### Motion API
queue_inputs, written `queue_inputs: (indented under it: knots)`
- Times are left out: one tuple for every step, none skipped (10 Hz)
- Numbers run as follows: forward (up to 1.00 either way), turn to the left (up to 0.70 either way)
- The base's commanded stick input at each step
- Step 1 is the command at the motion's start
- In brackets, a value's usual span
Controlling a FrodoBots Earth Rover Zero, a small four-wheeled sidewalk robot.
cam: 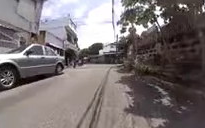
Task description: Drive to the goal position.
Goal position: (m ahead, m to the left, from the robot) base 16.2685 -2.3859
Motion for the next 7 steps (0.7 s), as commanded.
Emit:
queue_inputs:
  knots:
    - [0.70,0.00]
    - [0.70,0.00]
    - [0.70,0.00]
    - [0.70,0.00]
    - [0.70,0.00]
    - [0.70,0.00]
    - [0.70,0.00]
